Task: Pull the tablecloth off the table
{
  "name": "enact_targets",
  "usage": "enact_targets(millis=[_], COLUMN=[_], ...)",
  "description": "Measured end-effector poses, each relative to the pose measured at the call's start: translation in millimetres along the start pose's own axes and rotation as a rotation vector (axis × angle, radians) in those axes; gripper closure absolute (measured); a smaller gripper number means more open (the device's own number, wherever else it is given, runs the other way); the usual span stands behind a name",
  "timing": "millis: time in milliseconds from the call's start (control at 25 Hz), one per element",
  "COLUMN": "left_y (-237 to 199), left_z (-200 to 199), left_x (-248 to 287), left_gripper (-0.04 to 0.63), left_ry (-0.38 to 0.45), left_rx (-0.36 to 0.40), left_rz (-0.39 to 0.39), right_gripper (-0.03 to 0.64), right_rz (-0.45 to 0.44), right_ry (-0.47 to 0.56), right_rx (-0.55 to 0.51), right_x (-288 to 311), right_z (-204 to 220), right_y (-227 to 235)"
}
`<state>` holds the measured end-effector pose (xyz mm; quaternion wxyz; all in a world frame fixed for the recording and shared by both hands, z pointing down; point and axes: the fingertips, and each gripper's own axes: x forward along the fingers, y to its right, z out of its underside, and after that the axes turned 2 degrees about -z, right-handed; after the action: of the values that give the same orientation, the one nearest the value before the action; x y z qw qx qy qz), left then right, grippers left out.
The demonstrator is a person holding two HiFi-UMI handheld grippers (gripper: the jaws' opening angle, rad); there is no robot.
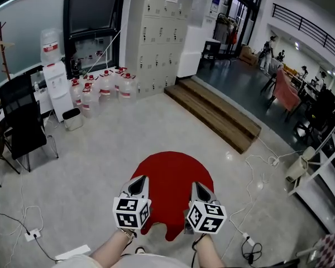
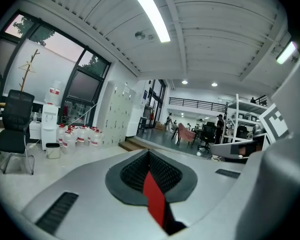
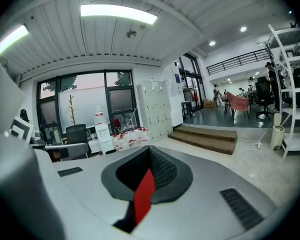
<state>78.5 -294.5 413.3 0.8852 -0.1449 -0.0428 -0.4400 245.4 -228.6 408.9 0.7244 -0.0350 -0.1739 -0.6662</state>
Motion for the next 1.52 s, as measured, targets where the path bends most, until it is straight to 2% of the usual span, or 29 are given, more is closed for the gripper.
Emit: enact_targets(millis=[400, 920, 1160, 1520], left_y=[-23.5, -1.1, -15.6, -40.6], left_z=[2.2, 22.6, 29.0, 70.4], left_x=[25.4, 43.5, 42.4, 23.3], left_gripper=[0.580, 0.580, 0.580, 0.580], left_ry=[-0.023, -0.080, -0.094, -0.150], left_rx=[-0.006, -0.042, -0.058, -0.134], left_rz=[-0.009, -0.028, -0.097, -0.225], right_gripper=[0.592, 0.592, 0.592, 0.592], right_rz=[-0.001, -0.069, -0.128, -0.213], right_ry=[-0.014, -0.088, -0.119, -0.225], right_rx=[0.003, -0.007, -0.022, -0.048], right_x=[31.3, 56.3, 71.5, 83.4], right_z=[0.9, 6.4, 10.5, 47.4], right_y=[-2.9, 19.5, 10.0, -1.3])
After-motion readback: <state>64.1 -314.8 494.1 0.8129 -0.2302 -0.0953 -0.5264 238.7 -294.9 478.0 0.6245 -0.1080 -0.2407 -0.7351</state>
